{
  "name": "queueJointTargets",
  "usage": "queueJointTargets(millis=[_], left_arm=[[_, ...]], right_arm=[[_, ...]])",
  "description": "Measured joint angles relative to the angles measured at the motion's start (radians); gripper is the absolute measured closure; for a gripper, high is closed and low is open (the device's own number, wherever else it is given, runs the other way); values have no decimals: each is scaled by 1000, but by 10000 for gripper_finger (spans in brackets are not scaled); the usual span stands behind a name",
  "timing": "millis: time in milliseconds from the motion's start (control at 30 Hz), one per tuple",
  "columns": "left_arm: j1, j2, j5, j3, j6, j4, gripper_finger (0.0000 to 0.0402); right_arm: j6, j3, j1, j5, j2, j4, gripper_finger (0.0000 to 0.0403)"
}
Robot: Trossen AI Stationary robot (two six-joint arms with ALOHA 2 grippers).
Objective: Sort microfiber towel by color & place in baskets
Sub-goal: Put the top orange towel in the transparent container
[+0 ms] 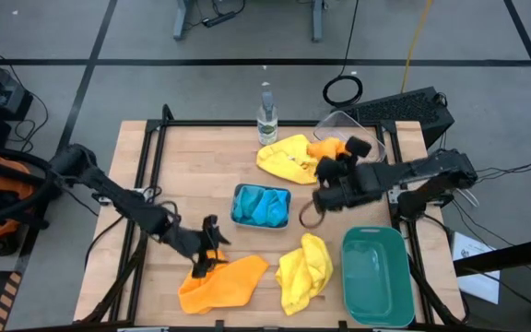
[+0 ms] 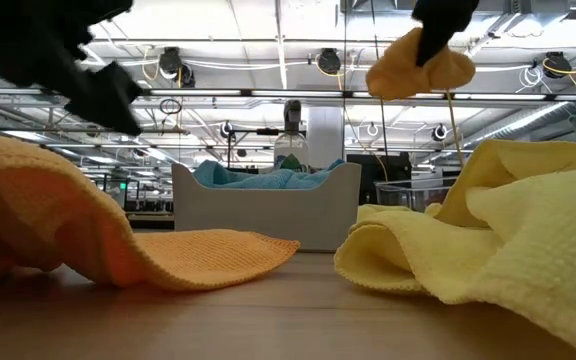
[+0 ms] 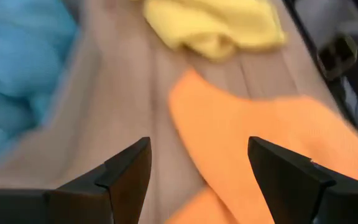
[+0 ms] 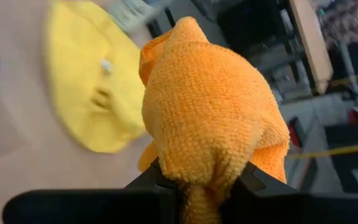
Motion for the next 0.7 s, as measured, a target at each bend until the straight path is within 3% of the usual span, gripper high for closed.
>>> queueJointTargets(millis=[367, 700], left_arm=[[-139, 239, -3, 0, -10, 190, 130], [-171, 328, -4, 0, -27, 196, 130]], right_arm=[[-290, 0, -401, -119, 0, 78, 344], [-460, 0, -578, -269, 2, 332, 344]])
